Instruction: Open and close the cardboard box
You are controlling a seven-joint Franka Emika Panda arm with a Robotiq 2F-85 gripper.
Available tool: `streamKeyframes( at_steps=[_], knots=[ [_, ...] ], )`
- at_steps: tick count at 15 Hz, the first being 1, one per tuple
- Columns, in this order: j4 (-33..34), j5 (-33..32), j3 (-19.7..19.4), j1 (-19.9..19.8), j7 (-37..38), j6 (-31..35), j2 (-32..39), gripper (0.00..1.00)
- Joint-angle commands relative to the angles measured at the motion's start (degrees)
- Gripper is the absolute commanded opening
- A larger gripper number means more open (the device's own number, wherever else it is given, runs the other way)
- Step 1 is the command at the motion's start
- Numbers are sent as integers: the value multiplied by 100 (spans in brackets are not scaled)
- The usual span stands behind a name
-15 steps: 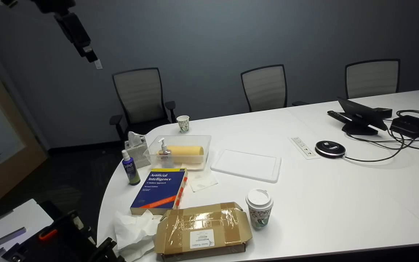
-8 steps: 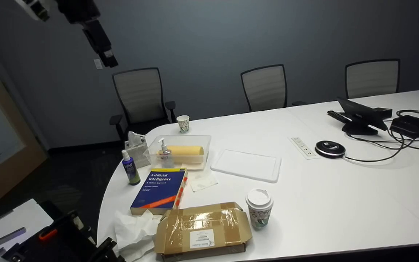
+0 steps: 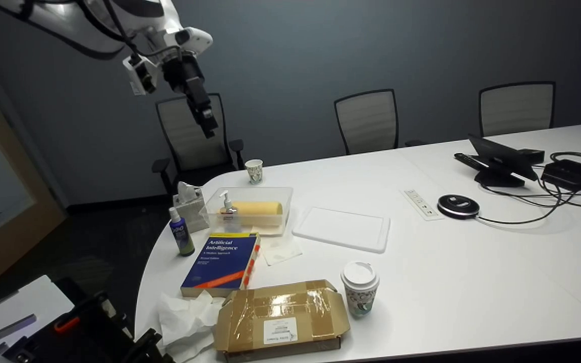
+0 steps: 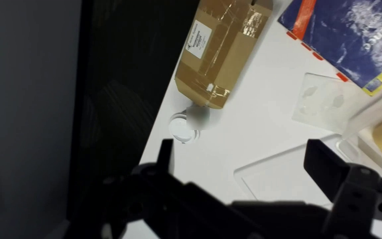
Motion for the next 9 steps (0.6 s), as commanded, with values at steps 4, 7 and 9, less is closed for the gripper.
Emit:
streamKeyframes(
  at_steps=[4,7,9],
  knots=[
    [1131,-539,-591,855,1131,-1261,2051,100],
    [1310,-513,-893,1115,1342,-1140,2762,100],
    [1449,-545,-1083,1243,1439,-1081,3209,100]
  ],
)
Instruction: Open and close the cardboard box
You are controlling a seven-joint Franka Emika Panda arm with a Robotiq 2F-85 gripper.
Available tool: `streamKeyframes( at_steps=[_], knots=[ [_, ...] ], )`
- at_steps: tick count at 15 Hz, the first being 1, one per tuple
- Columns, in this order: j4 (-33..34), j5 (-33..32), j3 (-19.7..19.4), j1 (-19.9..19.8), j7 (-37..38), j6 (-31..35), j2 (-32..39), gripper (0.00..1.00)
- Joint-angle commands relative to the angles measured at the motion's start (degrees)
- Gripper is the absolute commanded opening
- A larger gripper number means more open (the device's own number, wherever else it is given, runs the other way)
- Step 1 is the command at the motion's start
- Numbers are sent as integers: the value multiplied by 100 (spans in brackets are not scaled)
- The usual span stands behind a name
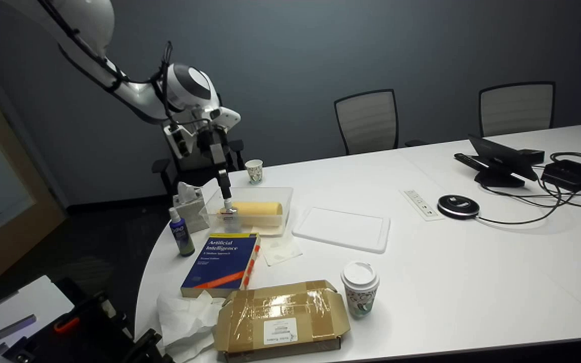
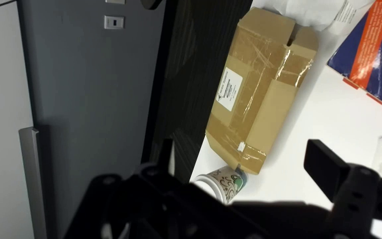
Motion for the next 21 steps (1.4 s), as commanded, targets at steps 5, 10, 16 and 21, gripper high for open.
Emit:
streamKeyframes(
  at_steps=[5,10,16,21],
  knots=[
    [804,-21,-684,282,143,80,1609,100],
    [1302,143,-993,162,37,379,2512,100],
    [2036,439,-1185,77,-154,558,3517,100],
    [2436,695,-1304,106,-263,507,3982,100]
  ],
)
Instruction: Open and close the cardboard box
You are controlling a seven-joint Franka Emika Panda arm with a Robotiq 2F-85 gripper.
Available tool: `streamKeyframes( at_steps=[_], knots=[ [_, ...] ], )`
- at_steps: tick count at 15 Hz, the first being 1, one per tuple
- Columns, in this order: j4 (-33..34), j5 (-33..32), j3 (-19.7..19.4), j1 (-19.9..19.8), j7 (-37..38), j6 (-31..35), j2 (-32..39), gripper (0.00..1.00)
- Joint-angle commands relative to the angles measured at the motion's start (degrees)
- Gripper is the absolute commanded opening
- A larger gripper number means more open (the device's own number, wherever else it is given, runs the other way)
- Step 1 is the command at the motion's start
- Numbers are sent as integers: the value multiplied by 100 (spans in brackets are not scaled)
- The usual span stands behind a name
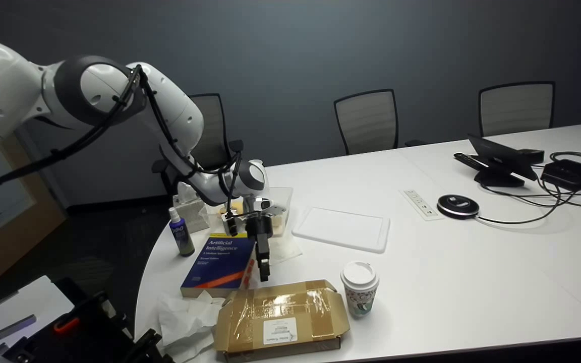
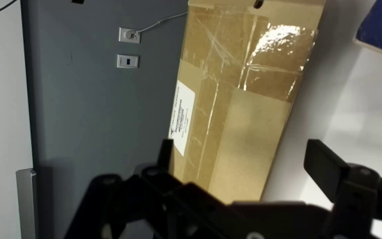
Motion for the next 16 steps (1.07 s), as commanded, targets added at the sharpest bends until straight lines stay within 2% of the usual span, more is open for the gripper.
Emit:
streamKeyframes(
  at_steps=[1,9,10,11,16],
  knots=[
    [363,241,-132,70,-221,-65,305,100],
    [289,478,-292,51,-235,-84,430,100],
    [277,490,-312,39,-241,-81,425,75],
    [254,501,-324,40,-241,-77,405,74],
    [272,514,-358,71,-248,-95,394,35]
  ],
)
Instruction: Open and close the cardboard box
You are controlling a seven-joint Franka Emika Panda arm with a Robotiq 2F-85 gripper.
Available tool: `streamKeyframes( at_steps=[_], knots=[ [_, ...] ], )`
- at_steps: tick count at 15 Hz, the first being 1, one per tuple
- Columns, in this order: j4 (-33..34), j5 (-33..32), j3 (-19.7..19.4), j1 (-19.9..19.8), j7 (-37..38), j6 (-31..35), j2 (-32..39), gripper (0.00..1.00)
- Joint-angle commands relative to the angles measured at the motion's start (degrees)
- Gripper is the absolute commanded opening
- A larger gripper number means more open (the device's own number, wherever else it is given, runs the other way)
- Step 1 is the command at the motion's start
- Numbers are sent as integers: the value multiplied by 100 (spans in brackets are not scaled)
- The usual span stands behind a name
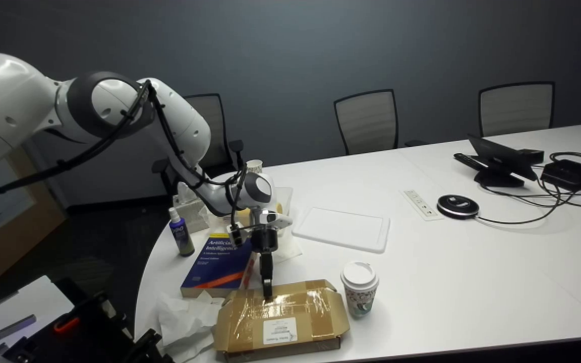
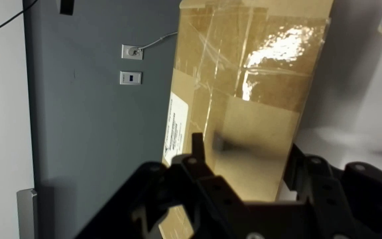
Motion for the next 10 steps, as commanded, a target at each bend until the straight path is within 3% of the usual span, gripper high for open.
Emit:
streamKeyframes(
  at_steps=[1,5,10],
  knots=[
    [10,128,-70,73,-168,-92,-56,27],
    [-23,147,-34,93,-196,-63,-129,0],
    [-249,258,-6,80,-131,96,-531,2]
  ],
)
